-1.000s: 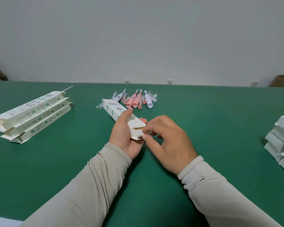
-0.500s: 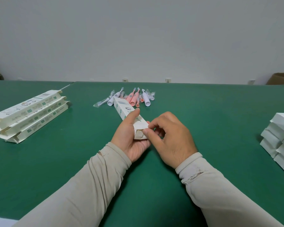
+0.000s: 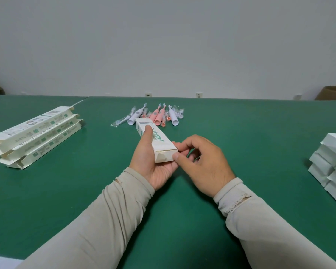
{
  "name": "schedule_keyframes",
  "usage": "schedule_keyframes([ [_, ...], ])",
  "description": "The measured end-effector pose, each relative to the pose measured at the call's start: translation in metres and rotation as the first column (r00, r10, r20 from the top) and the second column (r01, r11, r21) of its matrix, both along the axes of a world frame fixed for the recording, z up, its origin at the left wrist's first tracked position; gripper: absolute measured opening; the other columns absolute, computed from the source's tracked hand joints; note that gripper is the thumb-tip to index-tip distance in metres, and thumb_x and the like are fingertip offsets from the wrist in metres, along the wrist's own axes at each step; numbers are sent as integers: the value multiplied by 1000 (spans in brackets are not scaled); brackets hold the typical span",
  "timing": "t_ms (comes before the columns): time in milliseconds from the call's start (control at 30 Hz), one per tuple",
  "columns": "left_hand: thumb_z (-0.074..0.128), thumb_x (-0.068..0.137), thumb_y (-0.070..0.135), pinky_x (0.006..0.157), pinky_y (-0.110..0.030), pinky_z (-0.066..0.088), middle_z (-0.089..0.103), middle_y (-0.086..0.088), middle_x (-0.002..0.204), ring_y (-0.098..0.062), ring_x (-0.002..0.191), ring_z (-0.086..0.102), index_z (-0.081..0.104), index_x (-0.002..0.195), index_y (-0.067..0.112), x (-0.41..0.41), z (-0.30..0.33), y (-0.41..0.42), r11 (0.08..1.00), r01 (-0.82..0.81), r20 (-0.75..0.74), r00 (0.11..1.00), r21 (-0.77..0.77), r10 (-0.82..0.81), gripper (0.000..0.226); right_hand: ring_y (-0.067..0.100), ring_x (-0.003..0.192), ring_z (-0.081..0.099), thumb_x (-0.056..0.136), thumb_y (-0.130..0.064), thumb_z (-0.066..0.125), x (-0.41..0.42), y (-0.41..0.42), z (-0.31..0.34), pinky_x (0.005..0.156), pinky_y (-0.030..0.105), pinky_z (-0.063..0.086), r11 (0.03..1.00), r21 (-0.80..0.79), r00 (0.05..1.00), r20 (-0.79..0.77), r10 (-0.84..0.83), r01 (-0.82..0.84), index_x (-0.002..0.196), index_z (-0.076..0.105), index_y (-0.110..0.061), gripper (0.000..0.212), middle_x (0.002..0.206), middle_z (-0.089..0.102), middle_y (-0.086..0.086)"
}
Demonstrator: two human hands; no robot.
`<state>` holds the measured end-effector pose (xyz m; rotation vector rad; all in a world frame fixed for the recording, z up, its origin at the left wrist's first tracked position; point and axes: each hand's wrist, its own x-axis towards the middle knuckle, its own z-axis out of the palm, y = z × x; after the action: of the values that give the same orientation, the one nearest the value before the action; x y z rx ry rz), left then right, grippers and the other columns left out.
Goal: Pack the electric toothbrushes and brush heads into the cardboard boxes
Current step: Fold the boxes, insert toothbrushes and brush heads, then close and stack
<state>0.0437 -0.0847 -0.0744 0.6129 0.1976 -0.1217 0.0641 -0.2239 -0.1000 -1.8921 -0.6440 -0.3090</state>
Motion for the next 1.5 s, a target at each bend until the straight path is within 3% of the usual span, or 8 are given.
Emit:
schedule_keyframes([
  [167,37,94,71,71,-42,61,55,-37,130,-47,115,61,50,123,-7,-1,2,-1,999,-45,-11,999,1,45,85,8,74,56,69,-55,74,-5,1,1,64,19,45,1000,2,1000,19,10,-10,87,59,-38,29,94,64,-17],
  [533,37,90,76,70,-42,58,60,-12,90,-31,74,69,53,129,32,0,-2,-4,975,-50,49,998,215,40,61,0,51,47,57,-67,77,-7,1,5,55,19,41,999,44,982,-188,27,-19,77,53,-23,54,66,66,-19],
  [600,40,89,77,76,-41,55,60,-12,96,-26,76,65,57,123,36,0,-2,2,835,-148,112,988,530,104,56,1,53,45,66,-67,73,-2,0,6,60,20,40,992,122,965,-260,47,-16,77,58,-22,48,64,65,-21],
  [700,65,82,64,73,-22,52,62,5,99,-7,78,62,51,110,35,-1,-10,19,100,-373,362,925,922,113,42,9,73,63,85,-50,72,8,-7,7,74,32,50,952,287,931,-366,10,102,89,66,-21,30,81,67,-14],
  [767,77,76,51,82,-30,47,56,8,104,-10,91,56,48,111,38,0,-16,28,-179,-425,430,903,887,-15,47,7,72,67,91,-42,69,11,-12,10,66,29,51,916,377,898,-438,44,139,105,65,-19,28,94,70,-6],
  [1067,85,71,38,95,-43,43,52,6,110,-23,106,50,54,120,29,4,-19,32,-393,-429,435,897,813,-77,59,16,79,75,103,-26,51,19,-32,22,62,30,56,782,571,853,-512,102,249,104,68,-19,19,92,78,-3],
  [1300,50,79,72,117,-54,11,61,14,114,-17,111,57,50,127,35,5,-3,29,-774,-370,378,907,513,-183,61,20,91,75,106,-15,42,16,-21,16,64,28,59,818,551,784,-576,230,164,111,67,-12,25,102,78,4],
  [1500,49,72,85,86,-37,49,63,13,114,-14,99,57,49,134,39,13,3,48,-614,-372,244,927,696,-285,76,9,95,67,100,-10,51,18,-24,8,83,35,59,982,164,989,-130,-69,90,137,42,-45,51,131,53,-13],
])
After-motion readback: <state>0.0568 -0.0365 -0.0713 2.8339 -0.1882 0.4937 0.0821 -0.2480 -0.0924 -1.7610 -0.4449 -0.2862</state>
